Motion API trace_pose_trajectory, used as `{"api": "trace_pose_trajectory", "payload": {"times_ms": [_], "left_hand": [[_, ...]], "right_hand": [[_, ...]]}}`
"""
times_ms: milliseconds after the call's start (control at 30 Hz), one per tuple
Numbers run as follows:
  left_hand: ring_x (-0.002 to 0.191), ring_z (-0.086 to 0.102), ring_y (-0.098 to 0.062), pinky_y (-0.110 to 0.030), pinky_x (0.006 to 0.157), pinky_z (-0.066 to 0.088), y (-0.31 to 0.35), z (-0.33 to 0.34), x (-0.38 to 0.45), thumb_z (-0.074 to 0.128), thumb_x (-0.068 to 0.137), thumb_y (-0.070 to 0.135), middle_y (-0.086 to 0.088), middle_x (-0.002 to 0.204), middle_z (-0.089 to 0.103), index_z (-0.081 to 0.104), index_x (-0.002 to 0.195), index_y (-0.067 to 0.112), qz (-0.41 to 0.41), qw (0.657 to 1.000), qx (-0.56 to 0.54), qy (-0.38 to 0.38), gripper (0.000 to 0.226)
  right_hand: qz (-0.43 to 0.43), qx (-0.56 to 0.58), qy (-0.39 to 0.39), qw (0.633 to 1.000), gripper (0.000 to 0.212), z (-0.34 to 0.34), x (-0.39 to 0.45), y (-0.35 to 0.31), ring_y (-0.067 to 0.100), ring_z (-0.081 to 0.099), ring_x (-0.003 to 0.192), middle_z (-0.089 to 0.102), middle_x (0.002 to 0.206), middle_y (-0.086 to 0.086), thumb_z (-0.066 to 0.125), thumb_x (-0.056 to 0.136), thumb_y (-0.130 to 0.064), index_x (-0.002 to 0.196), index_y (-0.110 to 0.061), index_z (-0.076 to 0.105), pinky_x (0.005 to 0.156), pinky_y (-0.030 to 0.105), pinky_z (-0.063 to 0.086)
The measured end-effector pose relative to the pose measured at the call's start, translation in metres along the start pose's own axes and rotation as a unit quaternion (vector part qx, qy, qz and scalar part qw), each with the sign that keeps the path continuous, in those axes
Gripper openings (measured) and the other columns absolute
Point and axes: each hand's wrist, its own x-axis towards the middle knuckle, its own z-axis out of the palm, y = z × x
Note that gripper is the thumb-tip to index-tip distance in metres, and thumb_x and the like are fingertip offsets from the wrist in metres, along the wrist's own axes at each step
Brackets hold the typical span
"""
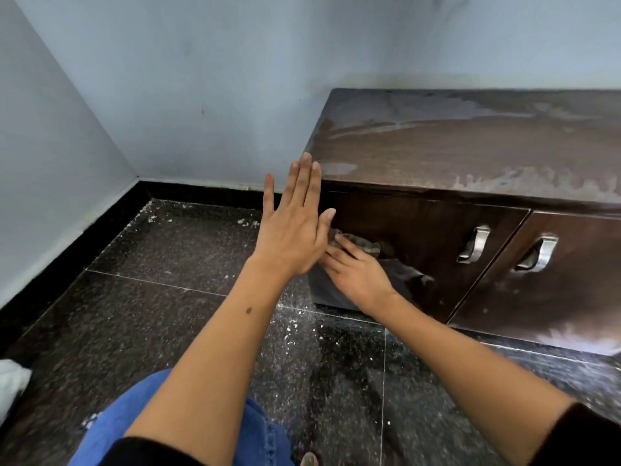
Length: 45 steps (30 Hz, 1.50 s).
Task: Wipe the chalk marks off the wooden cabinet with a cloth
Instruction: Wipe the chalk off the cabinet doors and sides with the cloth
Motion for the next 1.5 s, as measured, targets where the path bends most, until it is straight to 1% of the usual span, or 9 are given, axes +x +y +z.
{"api": "trace_pose_trajectory", "payload": {"times_ms": [167, 500, 633, 733, 1000, 1167, 1267, 1400, 1500], "left_hand": [[0.145, -0.012, -0.016, -0.046, 0.113, -0.013, -0.001, -0.001, 0.001, 0.009, 0.097, 0.042, -0.004, 0.158, -0.010, -0.006, 0.149, 0.010, 0.005, 1.000, -0.004, 0.012, 0.063], [0.146, 0.004, -0.013, -0.042, 0.114, -0.011, -0.005, -0.006, 0.006, 0.005, 0.093, 0.045, 0.000, 0.158, 0.013, 0.017, 0.150, 0.014, 0.012, 0.996, -0.076, 0.050, 0.066], [0.146, 0.004, -0.021, -0.045, 0.115, -0.006, -0.010, 0.000, 0.003, 0.007, 0.093, 0.042, -0.008, 0.158, 0.008, 0.012, 0.151, 0.014, 0.033, 0.997, 0.006, 0.063, 0.064], [0.146, 0.002, -0.024, -0.047, 0.115, -0.002, -0.013, 0.009, 0.000, 0.013, 0.094, 0.039, -0.009, 0.158, 0.001, 0.003, 0.151, 0.014, 0.031, 0.996, 0.036, 0.074, 0.062], [0.146, 0.000, -0.024, -0.049, 0.117, 0.003, -0.027, 0.026, -0.006, 0.024, 0.094, 0.033, -0.012, 0.158, -0.001, -0.001, 0.149, 0.006, 0.023, 0.992, 0.071, 0.099, 0.066], [0.146, 0.000, -0.024, -0.050, 0.116, 0.001, -0.027, 0.028, -0.004, 0.018, 0.093, 0.033, -0.013, 0.157, -0.003, -0.006, 0.148, 0.005, 0.008, 0.993, 0.067, 0.095, 0.066], [0.146, -0.001, -0.024, -0.050, 0.116, -0.001, -0.023, 0.027, -0.003, 0.020, 0.093, 0.033, -0.013, 0.157, -0.006, -0.010, 0.147, 0.005, 0.002, 0.994, 0.059, 0.087, 0.068], [0.146, -0.001, -0.024, -0.050, 0.115, -0.001, -0.022, 0.027, -0.005, 0.024, 0.093, 0.032, -0.012, 0.158, -0.004, -0.009, 0.146, 0.005, 0.001, 0.995, 0.043, 0.093, 0.068], [0.146, -0.005, -0.024, -0.048, 0.115, -0.005, -0.022, 0.028, -0.004, 0.020, 0.093, 0.033, -0.013, 0.157, -0.007, -0.014, 0.144, 0.005, 0.001, 0.996, 0.027, 0.090, 0.068]], "right_hand": [[-0.038, -0.055, -0.070, 0.995, 0.062, 0.015, -0.063, 0.007, 0.010, 0.025, 0.141, 0.020, 0.154, -0.005, 0.039, 0.088, -0.017, 0.148, -0.011, 0.020, 0.118, 0.039, -0.007], [0.143, 0.039, 0.105, 0.983, 0.048, -0.008, 0.006, 0.004, 0.014, 0.033, 0.133, 0.047, 0.142, -0.004, 0.040, 0.092, -0.014, 0.140, -0.011, 0.038, 0.116, 0.037, 0.016], [0.013, 0.024, 0.010, 1.000, 0.053, 0.007, 0.001, -0.017, 0.013, 0.041, 0.131, 0.051, 0.139, -0.006, 0.051, 0.079, -0.017, 0.131, -0.010, 0.052, 0.118, 0.036, 0.014], [-0.046, 0.006, -0.119, 0.992, 0.064, 0.013, -0.023, -0.030, 0.011, 0.018, 0.144, 0.010, 0.155, -0.007, 0.047, 0.089, -0.026, 0.146, -0.014, 0.021, 0.120, 0.041, -0.002], [0.192, 0.072, 0.029, 0.978, 0.055, -0.006, -0.014, -0.016, 0.014, 0.024, 0.139, 0.023, 0.154, -0.004, 0.034, 0.093, -0.012, 0.147, -0.011, 0.022, 0.117, 0.039, 0.010], [0.064, 0.077, -0.017, 0.995, 0.053, -0.004, 0.012, -0.022, 0.013, 0.029, 0.139, 0.036, 0.149, -0.007, 0.034, 0.087, -0.019, 0.140, -0.012, 0.039, 0.119, 0.038, 0.008], [-0.058, 0.056, -0.139, 0.987, 0.059, 0.005, -0.004, -0.034, 0.013, 0.007, 0.146, 0.005, 0.158, -0.002, 0.036, 0.096, -0.024, 0.148, -0.010, 0.013, 0.113, 0.041, -0.009], [-0.057, 0.060, -0.233, 0.969, 0.059, 0.015, -0.037, -0.037, 0.016, -0.008, 0.145, -0.013, 0.157, 0.000, 0.028, 0.098, -0.018, 0.149, -0.008, -0.001, 0.109, 0.044, -0.027], [0.017, 0.034, -0.146, 0.989, 0.056, 0.018, -0.052, -0.027, 0.011, 0.011, 0.145, 0.006, 0.156, -0.004, 0.024, 0.093, -0.013, 0.149, -0.012, 0.017, 0.116, 0.041, -0.009]]}}
